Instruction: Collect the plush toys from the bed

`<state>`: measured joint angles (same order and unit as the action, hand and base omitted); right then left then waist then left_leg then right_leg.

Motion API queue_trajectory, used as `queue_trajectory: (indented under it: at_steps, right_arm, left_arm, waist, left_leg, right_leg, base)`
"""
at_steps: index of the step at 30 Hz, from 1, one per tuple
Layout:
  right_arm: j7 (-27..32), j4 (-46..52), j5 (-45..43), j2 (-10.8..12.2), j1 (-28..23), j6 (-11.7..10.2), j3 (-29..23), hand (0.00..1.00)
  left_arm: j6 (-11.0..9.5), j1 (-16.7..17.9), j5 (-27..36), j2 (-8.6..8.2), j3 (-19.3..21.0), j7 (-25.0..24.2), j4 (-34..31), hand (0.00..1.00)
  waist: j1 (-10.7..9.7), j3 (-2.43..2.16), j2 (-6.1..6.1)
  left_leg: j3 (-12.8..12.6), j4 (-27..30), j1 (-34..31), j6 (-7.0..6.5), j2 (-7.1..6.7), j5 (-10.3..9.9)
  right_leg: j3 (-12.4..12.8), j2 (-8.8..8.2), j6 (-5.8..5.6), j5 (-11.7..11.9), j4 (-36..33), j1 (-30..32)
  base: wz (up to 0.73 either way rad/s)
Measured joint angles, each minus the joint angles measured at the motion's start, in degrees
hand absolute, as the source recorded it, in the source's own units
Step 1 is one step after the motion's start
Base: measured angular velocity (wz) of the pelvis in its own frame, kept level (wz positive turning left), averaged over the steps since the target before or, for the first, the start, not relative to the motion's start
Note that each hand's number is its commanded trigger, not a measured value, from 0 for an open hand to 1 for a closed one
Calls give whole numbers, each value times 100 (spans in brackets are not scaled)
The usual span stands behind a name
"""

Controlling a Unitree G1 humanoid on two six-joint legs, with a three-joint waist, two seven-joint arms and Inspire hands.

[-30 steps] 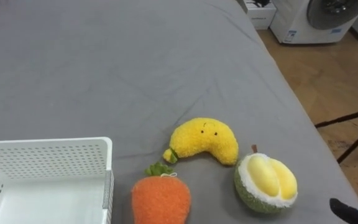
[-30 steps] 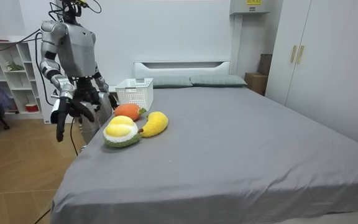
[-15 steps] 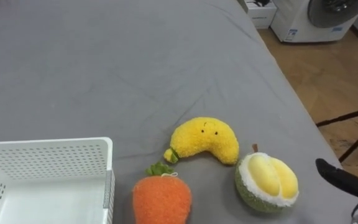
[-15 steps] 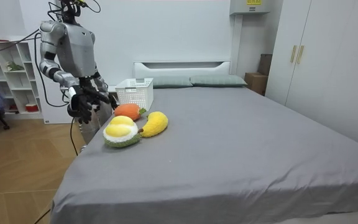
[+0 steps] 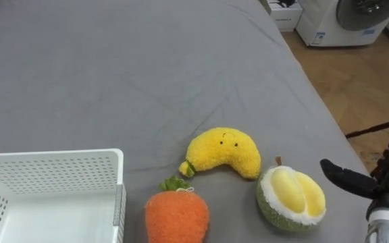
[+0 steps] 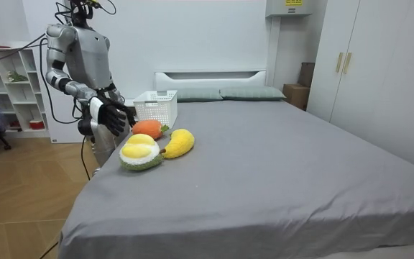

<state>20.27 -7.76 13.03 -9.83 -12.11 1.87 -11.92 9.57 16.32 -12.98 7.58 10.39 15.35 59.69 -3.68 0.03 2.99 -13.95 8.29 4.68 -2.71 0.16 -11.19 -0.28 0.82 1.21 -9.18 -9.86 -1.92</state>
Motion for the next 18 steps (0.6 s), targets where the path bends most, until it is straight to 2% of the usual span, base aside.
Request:
queue_trajectory:
  at_steps: [8, 18]
  right_arm:
    - [-326, -55, -70, -127, -6, 11, 506, 0]
    - [-866, -200, -666, -126, -35, 20, 704, 0]
  left_arm:
    - [-49, -63, -9, -4, -7, 1, -6, 0]
    - [-126, -124, -10, 3, -7, -56, -8, 0]
  waist:
    - [219, -12, 21]
    - [281, 4, 2]
  left_leg:
    - [27, 13, -1, 2, 1, 2]
    - [146, 37, -17, 2, -11, 1]
  right_leg:
    - [-66, -13, 7, 9, 6, -38]
    - [-172, -64, 6, 8, 35, -113]
  base:
    - [2]
    - [6]
